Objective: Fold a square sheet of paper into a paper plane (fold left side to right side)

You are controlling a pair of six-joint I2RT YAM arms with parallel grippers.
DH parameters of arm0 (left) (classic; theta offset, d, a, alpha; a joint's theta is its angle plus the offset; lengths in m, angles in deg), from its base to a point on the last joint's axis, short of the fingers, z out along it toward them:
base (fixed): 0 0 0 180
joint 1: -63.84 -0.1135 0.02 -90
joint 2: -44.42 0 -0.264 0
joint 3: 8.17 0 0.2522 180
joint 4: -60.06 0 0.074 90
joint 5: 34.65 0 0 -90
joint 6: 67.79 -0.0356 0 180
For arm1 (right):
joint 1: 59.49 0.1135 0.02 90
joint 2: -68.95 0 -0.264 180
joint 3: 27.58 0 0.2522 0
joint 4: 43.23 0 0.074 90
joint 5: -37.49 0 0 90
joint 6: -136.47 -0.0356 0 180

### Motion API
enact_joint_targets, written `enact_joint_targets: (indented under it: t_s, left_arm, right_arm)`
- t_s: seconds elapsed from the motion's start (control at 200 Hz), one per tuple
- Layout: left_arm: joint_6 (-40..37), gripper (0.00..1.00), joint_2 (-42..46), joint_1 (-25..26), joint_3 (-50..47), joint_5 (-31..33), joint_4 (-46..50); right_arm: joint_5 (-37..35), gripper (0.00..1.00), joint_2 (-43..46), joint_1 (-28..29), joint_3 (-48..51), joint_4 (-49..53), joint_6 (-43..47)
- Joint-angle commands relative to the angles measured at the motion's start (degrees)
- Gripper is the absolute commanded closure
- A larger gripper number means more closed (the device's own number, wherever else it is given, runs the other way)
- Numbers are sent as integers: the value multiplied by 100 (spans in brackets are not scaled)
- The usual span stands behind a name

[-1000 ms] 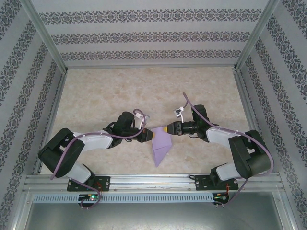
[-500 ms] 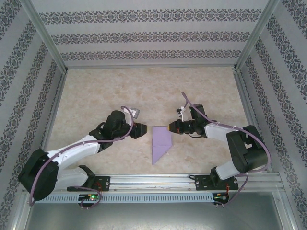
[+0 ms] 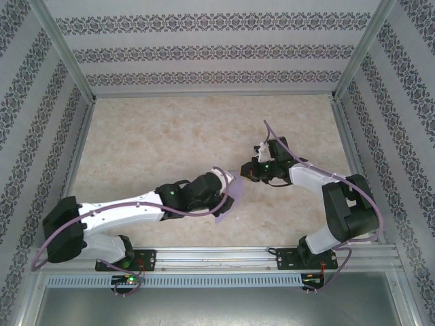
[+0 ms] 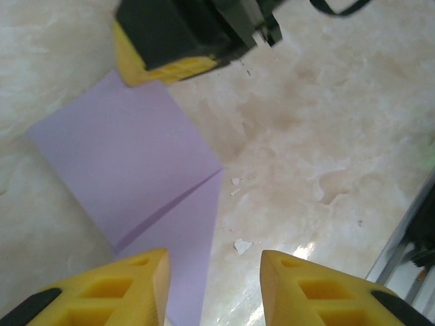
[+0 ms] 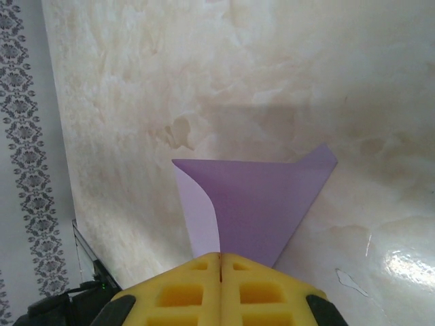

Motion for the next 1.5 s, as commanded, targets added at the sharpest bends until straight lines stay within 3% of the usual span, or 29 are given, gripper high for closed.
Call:
enact_joint_targets:
  t_s: [0.0,0.23,0.405,0.859,1.049,1.494]
  left_arm:
    - [-186,60,-553,405,401,693,619]
    - [-33,56,-2000,904,1492,1649,1564]
    - [200,55,-2409,991,1760,2200,1872]
    - [495,54,-3122,991,1930,2588,2206]
    - [626,62,-3225,983,1932,2754,2333]
    - [665,92,-3216,975,1855,2738,2202]
  right_arm:
    - [-181,100,-133,-31,-164,318,-173]
    - [-320,100,-182,-31,-113,285,-278]
    - [-346,100,-265,-49,-86,274,-262]
    - [-373,100,-476,4,-121,198,-310]
    - [-399,100,-533,11,-121,211,-288]
    - [-510,100,-640,-13,-123,232,-192]
